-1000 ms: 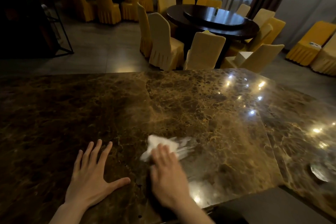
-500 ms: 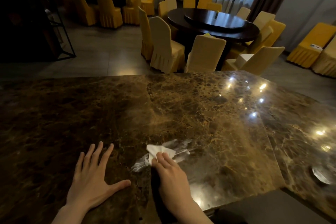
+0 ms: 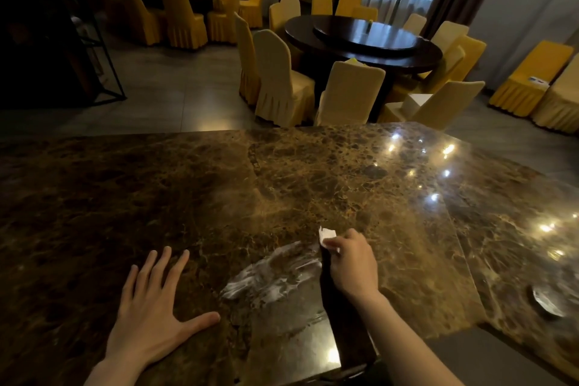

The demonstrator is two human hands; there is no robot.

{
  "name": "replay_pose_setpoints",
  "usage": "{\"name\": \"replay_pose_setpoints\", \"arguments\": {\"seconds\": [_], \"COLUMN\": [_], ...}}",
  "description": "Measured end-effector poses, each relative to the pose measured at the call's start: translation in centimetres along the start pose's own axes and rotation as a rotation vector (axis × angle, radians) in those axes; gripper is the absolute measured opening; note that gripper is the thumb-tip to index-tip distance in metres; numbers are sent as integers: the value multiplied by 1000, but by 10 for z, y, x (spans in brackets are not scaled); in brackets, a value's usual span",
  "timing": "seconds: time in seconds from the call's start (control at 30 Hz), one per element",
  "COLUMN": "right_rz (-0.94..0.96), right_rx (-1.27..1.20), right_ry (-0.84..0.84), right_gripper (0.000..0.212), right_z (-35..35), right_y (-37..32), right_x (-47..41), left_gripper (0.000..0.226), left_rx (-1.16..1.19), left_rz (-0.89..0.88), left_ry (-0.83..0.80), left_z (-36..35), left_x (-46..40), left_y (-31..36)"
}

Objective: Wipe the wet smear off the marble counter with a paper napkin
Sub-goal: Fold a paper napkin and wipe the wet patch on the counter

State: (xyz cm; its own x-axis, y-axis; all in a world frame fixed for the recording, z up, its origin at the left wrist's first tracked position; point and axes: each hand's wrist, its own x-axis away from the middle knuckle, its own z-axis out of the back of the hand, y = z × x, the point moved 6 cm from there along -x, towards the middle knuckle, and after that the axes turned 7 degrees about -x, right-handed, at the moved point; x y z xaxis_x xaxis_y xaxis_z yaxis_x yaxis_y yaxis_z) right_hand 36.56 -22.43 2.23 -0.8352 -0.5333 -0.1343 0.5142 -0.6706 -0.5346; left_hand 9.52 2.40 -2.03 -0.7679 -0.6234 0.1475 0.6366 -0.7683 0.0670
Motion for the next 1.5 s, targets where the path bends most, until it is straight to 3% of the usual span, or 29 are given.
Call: {"name": "replay_pose_setpoints", "arguments": {"seconds": [0.07, 0.2, 0.43, 0.5, 0.63, 1.0, 1.07, 1.17, 1.27, 1.37, 1.5], "right_rz": [125, 267, 514, 500, 243, 555, 412, 112, 15, 175, 308], "right_rx": [118, 131, 157, 174, 194, 49, -69, -176, 3, 148, 84], "right_ry": [-124, -329, -294, -206, -1, -242, -132, 182, 83, -4, -69], "right_gripper": [30, 29, 31, 30, 30, 21, 13, 14, 22, 26, 27], "right_z": [-15, -21, -34, -29, -2, -22, -5, 28, 19, 0, -19], "right_y": [-11, -25, -45, -32, -2, -48, -35, 4, 20, 5, -27], "right_x": [7, 8, 59, 56, 13, 57, 35, -6, -24, -10, 25], "left_gripper": [139, 137, 139, 139, 140, 138, 138, 138, 137, 138, 139], "left_rx": [6, 4, 1, 6, 5, 41, 53, 65, 42, 60, 52], "left_rz": [2, 3, 8, 6, 5, -6, -9, -7, -2, 1, -3], "left_ry": [0, -3, -10, -9, -10, 26, 37, 47, 35, 46, 46], "left_z": [0, 0, 1, 2, 5, 2, 1, -1, -1, -1, 0], "left_x": [0, 0, 0, 2, 3, 0, 0, -1, -2, -3, -1], "left_y": [-1, -1, 0, 1, 2, -1, -1, -2, -3, -3, -3]}}
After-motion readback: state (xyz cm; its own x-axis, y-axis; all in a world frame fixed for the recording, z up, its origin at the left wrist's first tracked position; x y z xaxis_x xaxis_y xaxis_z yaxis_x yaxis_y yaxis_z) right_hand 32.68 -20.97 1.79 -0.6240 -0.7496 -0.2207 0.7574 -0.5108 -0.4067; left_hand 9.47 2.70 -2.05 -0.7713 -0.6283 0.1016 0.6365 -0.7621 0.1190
